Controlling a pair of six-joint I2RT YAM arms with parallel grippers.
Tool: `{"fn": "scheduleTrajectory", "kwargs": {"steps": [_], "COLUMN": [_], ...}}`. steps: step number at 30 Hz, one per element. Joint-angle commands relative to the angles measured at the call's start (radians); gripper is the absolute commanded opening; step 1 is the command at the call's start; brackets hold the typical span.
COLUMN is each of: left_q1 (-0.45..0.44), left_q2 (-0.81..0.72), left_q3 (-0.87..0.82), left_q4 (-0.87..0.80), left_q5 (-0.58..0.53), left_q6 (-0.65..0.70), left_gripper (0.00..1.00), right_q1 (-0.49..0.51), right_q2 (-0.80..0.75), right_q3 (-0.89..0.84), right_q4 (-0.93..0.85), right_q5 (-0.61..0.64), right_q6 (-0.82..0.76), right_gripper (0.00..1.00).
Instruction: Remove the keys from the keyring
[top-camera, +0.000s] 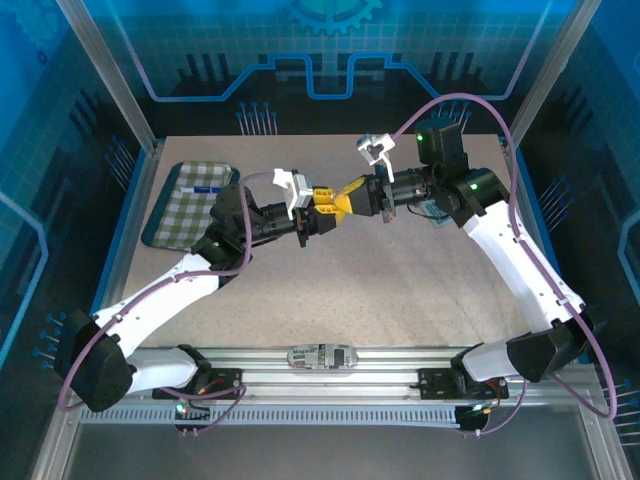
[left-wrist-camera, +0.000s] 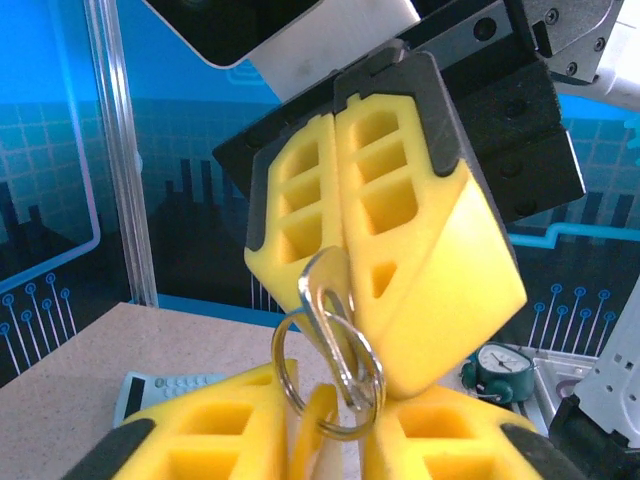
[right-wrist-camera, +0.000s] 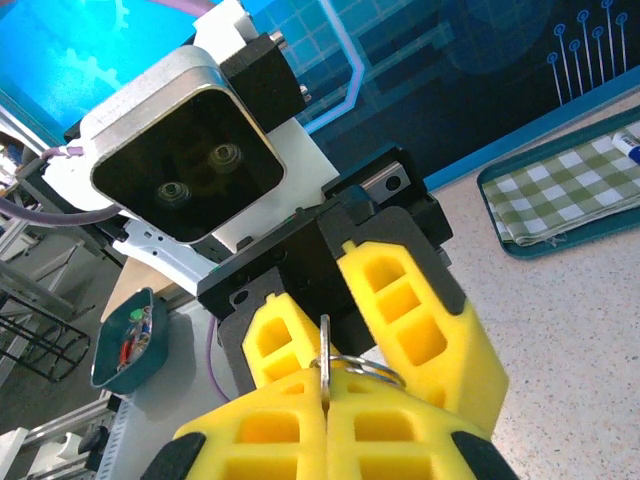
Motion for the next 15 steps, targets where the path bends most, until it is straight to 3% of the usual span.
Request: {"fn": "scheduleTrajectory", "kwargs": {"steps": [1,7,15], "left_q1": [-0.003,-0.003,-0.004], "left_q2": [0.002,-0.02,-0.041], "left_q3": [0.036,0.018,0.0], "left_q4": [0.002,-0.024,-0.023], "left_q5": [0.011,-0.005,-0.015], "left_q6": [0.029,0.063,0.081], "left_gripper": [0.18,0.07,0.0], "right_q1": [0.006,-0.01,-0.022], "right_q2": [-0.032,-0.039,-0.037], "right_q3": [-0.01,-0.018,-0.037], "right_q4": [0.011,0.025,0.063], "right_q5": [-0.03,-0.007,0.022], "right_q6": [0.004,0.019,0.062], "right_gripper": [0.0,0.0,0.0]}}
